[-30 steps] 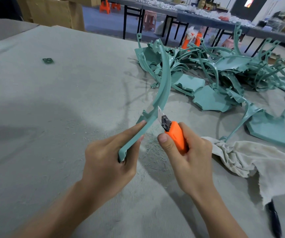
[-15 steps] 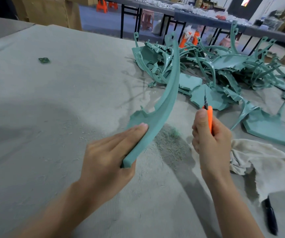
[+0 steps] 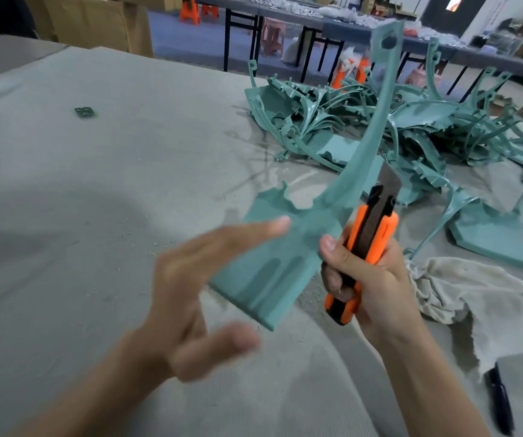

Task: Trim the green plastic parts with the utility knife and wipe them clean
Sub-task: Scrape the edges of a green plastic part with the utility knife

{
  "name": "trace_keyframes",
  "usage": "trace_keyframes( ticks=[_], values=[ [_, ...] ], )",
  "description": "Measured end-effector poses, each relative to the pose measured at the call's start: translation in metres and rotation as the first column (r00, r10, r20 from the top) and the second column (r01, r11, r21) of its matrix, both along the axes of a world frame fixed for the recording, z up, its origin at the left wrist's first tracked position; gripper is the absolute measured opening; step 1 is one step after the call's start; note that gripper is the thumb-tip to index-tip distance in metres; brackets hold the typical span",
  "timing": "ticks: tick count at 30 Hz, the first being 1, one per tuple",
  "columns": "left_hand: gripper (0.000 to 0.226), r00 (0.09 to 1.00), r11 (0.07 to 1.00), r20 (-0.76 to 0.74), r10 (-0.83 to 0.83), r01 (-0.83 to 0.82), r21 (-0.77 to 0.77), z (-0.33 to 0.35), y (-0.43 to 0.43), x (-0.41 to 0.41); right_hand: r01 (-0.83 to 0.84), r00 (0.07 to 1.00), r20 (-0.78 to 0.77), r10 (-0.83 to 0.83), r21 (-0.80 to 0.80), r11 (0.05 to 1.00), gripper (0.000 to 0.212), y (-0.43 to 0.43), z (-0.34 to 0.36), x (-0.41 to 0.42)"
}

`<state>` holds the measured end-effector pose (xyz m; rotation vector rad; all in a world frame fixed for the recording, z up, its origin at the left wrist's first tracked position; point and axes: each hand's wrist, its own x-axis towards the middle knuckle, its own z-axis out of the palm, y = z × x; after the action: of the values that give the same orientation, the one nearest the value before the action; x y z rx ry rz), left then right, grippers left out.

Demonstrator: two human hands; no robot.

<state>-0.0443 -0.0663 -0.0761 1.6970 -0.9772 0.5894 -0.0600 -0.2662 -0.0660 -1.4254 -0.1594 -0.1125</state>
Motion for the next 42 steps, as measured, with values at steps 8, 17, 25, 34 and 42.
trace_keyframes(
  ticks=[8, 17, 25, 34, 42],
  values=[
    [0.042, 0.844, 0.796, 0.003, 0.536, -0.506, 0.332, 0.007, 0.007, 0.019, -0.238, 0.97, 0.023, 0.24, -0.076, 0.968, 0.03, 0.026, -0.006, -0.009],
    [0.052, 0.901, 0.971, -0.369, 0.23, -0.187, 0.148, 0.011, 0.003, 0.014, -0.303, 0.951, 0.041, 0.306, -0.078, 0.95, 0.016, 0.036, -0.009, -0.012],
    [0.055, 0.846, 0.973, -0.49, 0.21, -0.228, 0.024, 0.005, 0.006, 0.021, 0.219, 0.953, 0.297, -0.055, -0.555, 0.803, 0.074, 0.036, -0.016, -0.015],
    [0.058, 0.799, 0.992, -0.599, -0.045, -0.032, -0.119, 0.008, 0.002, 0.017, 0.288, 0.926, 0.376, -0.031, -0.652, 0.702, 0.06, 0.036, -0.017, -0.014],
    [0.054, 0.766, 0.978, -0.609, -0.209, 0.159, -0.135, 0.011, -0.004, 0.006, 0.352, 0.913, 0.389, -0.123, -0.598, 0.72, 0.061, 0.024, -0.016, -0.006]
  ],
)
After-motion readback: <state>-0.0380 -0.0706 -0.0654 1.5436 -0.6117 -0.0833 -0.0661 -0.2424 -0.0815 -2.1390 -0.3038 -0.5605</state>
